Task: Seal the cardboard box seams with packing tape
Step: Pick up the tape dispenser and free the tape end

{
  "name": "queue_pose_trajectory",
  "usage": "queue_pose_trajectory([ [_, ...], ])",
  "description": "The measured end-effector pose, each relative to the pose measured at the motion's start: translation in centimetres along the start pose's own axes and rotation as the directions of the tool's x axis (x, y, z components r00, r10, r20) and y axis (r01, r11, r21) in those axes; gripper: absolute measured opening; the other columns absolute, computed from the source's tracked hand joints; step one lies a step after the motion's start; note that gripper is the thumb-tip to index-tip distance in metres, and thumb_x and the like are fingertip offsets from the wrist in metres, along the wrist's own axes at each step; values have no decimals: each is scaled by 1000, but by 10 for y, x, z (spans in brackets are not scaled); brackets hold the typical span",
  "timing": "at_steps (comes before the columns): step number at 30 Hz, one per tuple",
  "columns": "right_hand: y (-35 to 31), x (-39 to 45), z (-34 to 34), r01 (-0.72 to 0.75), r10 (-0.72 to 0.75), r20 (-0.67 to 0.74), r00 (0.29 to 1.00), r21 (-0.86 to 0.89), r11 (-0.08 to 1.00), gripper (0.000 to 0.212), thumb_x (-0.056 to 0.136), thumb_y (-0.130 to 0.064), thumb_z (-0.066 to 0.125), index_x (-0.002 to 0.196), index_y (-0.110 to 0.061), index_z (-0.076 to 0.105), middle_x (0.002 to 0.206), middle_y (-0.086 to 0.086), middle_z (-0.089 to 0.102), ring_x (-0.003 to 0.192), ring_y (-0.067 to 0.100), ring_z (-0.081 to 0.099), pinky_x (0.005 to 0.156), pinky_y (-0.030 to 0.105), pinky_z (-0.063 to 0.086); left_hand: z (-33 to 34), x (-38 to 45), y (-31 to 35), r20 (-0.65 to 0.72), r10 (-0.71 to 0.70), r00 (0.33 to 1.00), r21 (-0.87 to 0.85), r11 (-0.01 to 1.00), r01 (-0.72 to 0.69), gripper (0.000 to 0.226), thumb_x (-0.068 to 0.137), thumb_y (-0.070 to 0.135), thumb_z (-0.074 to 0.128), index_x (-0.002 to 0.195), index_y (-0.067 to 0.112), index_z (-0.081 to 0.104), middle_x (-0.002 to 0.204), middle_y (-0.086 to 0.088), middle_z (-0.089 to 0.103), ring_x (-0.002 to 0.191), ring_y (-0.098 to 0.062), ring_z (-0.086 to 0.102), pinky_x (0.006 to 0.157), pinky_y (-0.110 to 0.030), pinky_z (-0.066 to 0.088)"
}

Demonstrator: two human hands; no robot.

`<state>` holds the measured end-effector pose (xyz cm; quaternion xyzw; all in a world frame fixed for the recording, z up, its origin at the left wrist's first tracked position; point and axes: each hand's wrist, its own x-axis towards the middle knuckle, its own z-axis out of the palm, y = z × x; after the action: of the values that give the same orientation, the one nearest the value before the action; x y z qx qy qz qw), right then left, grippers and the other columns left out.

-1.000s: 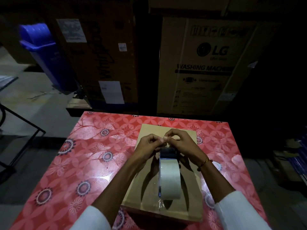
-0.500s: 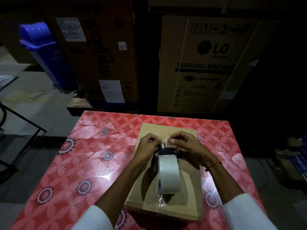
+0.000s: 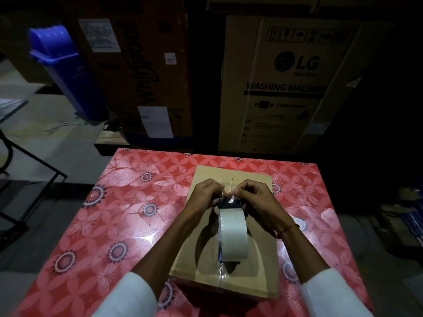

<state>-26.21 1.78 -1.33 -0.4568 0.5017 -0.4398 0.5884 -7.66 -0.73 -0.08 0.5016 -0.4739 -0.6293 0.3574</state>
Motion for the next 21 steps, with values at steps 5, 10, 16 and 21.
queue_pose_trajectory([
  [5,0,-2,3,26,-26,-30,999,-8,1000,12,98,-14,65,88,-9,70,88,21,64,60,25,56,50,32,50,-8,-7,-1,82,-14,997,-170,985,28,38,104,37,43,106,4,63,113,-21,68,112,-30,67,99,-36,52],
  [10,3,-4,4,49,-50,-58,997,-25,998,12,98,-16,65,93,-6,69,93,21,72,58,24,57,49,34,50,0,-14,-8,0,94,996,33,995,-94,25,101,24,56,111,2,64,114,-14,70,104,-23,67,77,-21,51],
  [16,8,-4,6,56,-61,-88,994,-56,997,12,98,-17,66,92,-7,69,86,19,68,57,24,56,47,32,49,-2,-11,-13,-24,79,997,41,996,-78,14,98,11,58,105,3,67,112,-2,75,99,-13,70,74,-18,54],
  [21,8,-7,6,76,-81,-90,993,-58,995,13,99,-15,64,95,-4,68,82,9,68,54,14,57,48,26,49,-4,-9,-17,-22,84,996,36,996,-83,12,98,12,58,102,9,69,108,2,76,95,-8,71,79,-23,54],
])
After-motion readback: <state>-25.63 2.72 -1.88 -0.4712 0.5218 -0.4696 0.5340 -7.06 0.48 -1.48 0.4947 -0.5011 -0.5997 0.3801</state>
